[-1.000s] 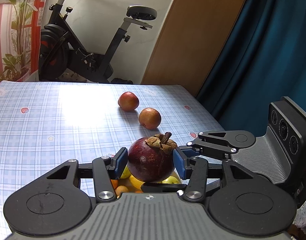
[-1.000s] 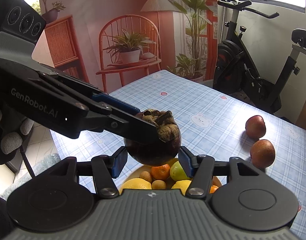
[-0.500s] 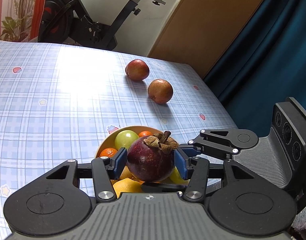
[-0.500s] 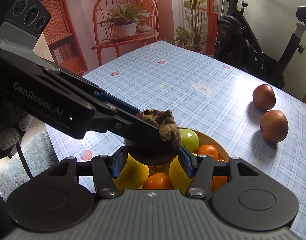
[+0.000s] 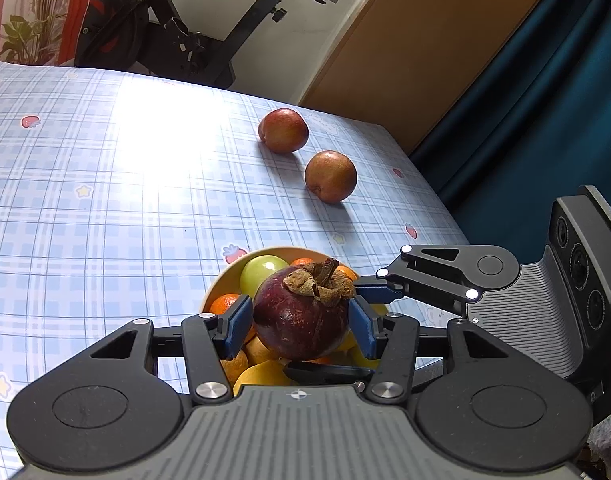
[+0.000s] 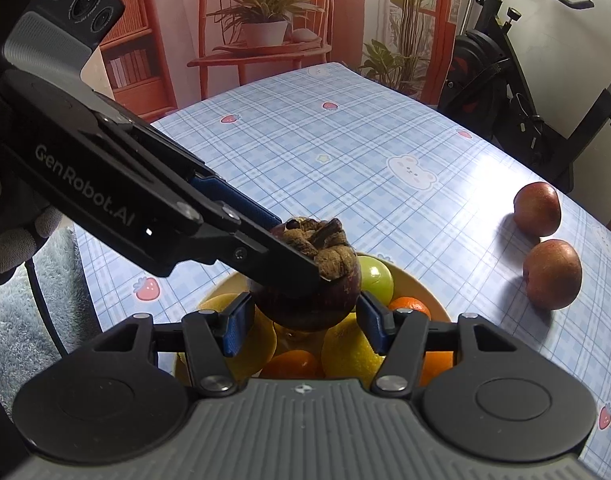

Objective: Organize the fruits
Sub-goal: 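Open both tools to drop the mangosteen into the bowl, then move the right tool to a red apple and close on it, then grasp the other red apple with the left tool while the right tool holds its apple, then carry both apples to the bowl and open the left tool to release its apple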

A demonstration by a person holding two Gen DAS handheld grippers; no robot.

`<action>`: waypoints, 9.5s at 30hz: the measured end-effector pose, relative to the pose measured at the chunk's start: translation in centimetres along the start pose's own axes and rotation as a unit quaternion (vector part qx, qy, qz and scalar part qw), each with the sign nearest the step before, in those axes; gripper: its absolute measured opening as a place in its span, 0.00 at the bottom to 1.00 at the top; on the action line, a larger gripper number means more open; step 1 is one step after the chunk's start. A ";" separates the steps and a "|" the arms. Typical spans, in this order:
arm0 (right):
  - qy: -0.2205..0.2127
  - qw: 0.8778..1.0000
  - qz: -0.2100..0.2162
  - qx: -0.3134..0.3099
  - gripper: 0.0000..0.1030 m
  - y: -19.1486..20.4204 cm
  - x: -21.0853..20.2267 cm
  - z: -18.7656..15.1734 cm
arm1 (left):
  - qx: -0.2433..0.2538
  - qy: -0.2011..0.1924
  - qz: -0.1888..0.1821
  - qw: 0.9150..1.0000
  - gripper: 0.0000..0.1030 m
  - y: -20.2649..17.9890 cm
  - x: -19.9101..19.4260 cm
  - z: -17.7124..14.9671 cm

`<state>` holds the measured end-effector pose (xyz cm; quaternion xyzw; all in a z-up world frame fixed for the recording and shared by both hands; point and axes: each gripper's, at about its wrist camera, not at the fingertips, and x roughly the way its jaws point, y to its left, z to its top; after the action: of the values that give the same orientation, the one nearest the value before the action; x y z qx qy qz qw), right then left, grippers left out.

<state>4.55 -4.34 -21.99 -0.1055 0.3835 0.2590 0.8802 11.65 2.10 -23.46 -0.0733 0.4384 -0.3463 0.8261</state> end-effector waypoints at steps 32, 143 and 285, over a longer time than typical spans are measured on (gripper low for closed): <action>-0.060 0.997 -0.011 0.043 0.58 -2.4 -4.8 -0.7 | 0.054 -0.060 0.071 0.994 0.72 -2.6 -2.8 1.9; -0.096 0.932 -0.101 0.335 0.61 -16.3 -2.7 -4.6 | 0.065 -0.114 0.234 0.963 0.77 1.0 -3.3 11.3; -0.114 0.967 0.022 0.226 0.61 -8.2 -9.0 -9.8 | 0.079 -0.108 0.074 0.988 0.69 -7.6 -2.2 -5.3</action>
<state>-2.31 -18.38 -22.21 0.1346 0.3313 0.1959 0.9131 2.86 -1.21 -22.00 -0.0122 0.3221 -0.3073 0.8954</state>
